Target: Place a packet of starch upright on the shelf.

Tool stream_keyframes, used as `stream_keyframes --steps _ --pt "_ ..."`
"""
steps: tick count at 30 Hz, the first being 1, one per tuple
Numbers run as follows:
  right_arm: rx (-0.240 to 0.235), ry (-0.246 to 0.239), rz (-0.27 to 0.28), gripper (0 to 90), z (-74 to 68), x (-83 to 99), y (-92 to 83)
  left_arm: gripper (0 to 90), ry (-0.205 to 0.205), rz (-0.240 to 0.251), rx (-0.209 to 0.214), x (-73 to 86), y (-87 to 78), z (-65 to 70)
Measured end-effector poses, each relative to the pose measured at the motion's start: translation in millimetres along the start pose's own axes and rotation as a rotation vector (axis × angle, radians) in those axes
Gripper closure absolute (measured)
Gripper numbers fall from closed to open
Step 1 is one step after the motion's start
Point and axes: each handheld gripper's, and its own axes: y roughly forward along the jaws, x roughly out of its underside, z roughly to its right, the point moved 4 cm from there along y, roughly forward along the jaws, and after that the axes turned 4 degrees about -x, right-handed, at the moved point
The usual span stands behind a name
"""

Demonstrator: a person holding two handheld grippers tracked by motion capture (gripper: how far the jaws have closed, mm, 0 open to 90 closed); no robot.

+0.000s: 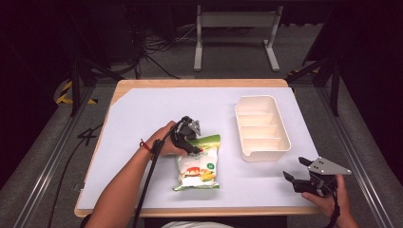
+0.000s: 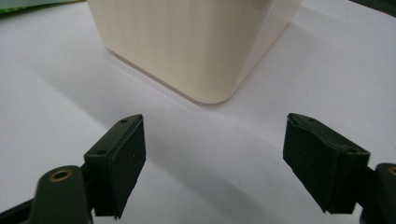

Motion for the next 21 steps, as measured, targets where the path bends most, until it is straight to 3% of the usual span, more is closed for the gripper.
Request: stream_keyframes --steps 1,2,5,10,19,21 --pt "0.000 0.001 0.001 21.1 -0.3 0.0 -0.5 64.8 -0.009 -0.005 -0.014 -0.4 0.2 1.2" --pt "0.003 -0.004 0.001 21.1 -0.4 -0.2 -1.3 70.3 -0.014 -0.008 -0.033 -0.6 1.0 2.3" --pt "0.000 -0.005 0.003 21.1 -0.7 -0.5 -1.7 79.6 -0.017 -0.028 -0.048 -1.2 1.2 6.5" --pt "0.003 0.013 -0.001 20.5 1.3 0.3 0.4 84.1 0.015 -0.046 -0.087 -3.0 0.4 10.7" --pt "0.005 0.003 0.000 21.1 -0.2 -0.4 -1.0 87.9 -0.018 0.017 -0.174 3.9 -9.1 16.5" --pt "0.005 0.003 0.001 21.0 -0.1 -0.6 -0.9 87.9 -0.035 0.058 -0.190 5.4 -17.7 17.1"
